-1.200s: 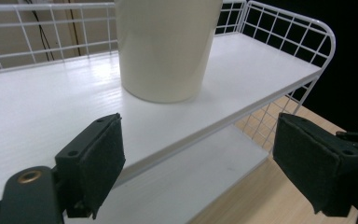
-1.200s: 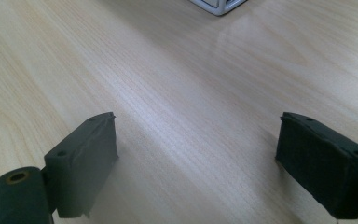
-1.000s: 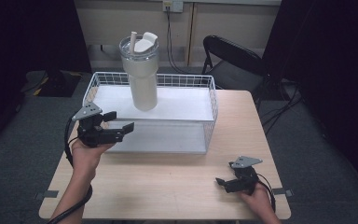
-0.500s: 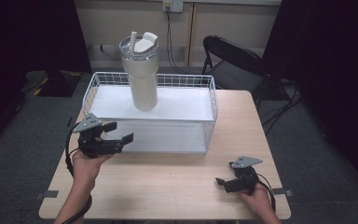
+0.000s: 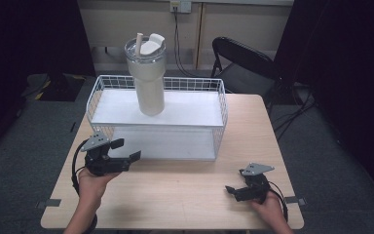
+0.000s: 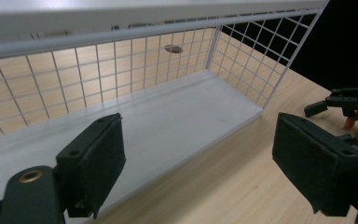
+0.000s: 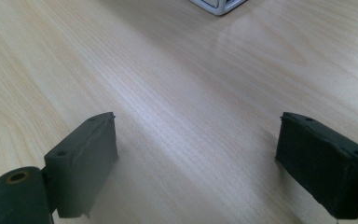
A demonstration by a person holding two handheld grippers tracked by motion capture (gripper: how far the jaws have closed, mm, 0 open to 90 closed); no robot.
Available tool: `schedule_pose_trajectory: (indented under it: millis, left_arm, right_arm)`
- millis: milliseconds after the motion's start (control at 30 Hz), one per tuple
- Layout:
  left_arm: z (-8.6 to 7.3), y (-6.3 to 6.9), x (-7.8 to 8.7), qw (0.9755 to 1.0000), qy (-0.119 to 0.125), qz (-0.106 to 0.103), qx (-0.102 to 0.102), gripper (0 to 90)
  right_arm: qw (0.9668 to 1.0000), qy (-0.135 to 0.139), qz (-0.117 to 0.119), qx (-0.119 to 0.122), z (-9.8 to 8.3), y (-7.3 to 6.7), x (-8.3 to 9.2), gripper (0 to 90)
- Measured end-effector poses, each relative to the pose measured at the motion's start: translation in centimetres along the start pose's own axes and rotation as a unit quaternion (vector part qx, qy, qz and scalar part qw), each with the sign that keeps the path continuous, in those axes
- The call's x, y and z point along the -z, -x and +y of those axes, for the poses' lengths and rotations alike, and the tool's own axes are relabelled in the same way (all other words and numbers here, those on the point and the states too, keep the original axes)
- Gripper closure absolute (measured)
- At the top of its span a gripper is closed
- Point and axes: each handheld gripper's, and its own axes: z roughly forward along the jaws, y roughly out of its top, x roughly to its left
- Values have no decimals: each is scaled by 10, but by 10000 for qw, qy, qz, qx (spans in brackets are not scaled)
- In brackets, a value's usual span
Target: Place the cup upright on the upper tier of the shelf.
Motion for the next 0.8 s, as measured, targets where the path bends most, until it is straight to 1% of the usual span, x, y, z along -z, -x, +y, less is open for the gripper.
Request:
schedule_pose_trajectory:
  millis: [67, 133, 167, 200, 233, 267, 300, 333, 400, 433, 533, 567, 600, 633, 667, 700, 733, 767, 800]
  left_arm:
    - [-8, 0, -2, 10000, -33, -30, 85, 165]
    - [-11, 0, -2, 9999, -51, -22, 87, 165]
    - [-16, -1, -3, 9999, -60, -41, 95, 165]
    - [-16, -1, -3, 9999, -60, -41, 95, 165]
    - [-21, 0, -5, 9999, -77, -38, 109, 165]
    - [-21, 0, -5, 9999, -77, -38, 109, 165]
    - [-27, 0, -7, 9998, -103, -39, 145, 165]
    - [-27, 0, -7, 9998, -103, -39, 145, 165]
    - [-34, 0, -10, 9998, -124, -64, 163, 165]
    - [-40, 2, -13, 9997, -181, -64, 173, 165]
    - [-46, 3, -16, 9996, -262, -50, 134, 165]
    - [-50, 4, -18, 9995, -264, -82, 162, 165]
    - [-52, 4, -19, 9994, -292, -87, 160, 165]
    - [-58, 5, -22, 9993, -331, -106, 148, 165]
    - [-58, 5, -22, 9993, -331, -106, 148, 165]
    - [-62, 6, -24, 9991, -390, -100, 92, 165]
    - [-62, 6, -24, 9991, -390, -100, 92, 165]
    - [-67, 7, -27, 9988, -466, -127, 58, 165]
    - [-67, 7, -27, 9988, -466, -127, 58, 165]
  right_arm:
    - [10000, 0, 0, 1, 0, 0, 0, 117]
    - [10000, 0, 0, 1, 0, 0, 0, 117]
    - [10000, 0, 0, 1, 0, 0, 0, 117]
    - [10000, 0, 0, 1, 0, 0, 0, 117]
    - [10000, 1, -1, 1, 0, 0, 0, 117]
    - [10000, 0, 0, 0, 0, 0, 0, 117]
    - [10000, -1, 2, 0, 0, 0, 0, 117]
    - [10000, -1, 2, 0, 0, 0, 0, 117]
    - [10000, 0, -2, -1, 0, 0, 0, 117]
    - [10000, 0, 0, 0, 0, 0, 0, 117]
    - [10000, 1, 0, 0, 0, 0, 0, 117]
    - [10000, 1, 0, 0, 0, 0, 0, 117]
    - [10000, 0, 0, -1, 0, 0, 0, 117]
    - [10000, 1, 0, -1, 0, 0, 0, 117]
    - [10000, 1, 0, -1, 0, 0, 0, 117]
    - [10000, 1, 0, 0, 0, 0, 0, 117]
    - [10000, 1, 0, 0, 0, 0, 0, 117]
    - [10000, 0, 1, -1, 0, 0, 0, 117]
    - [10000, 0, 1, -1, 0, 0, 0, 117]
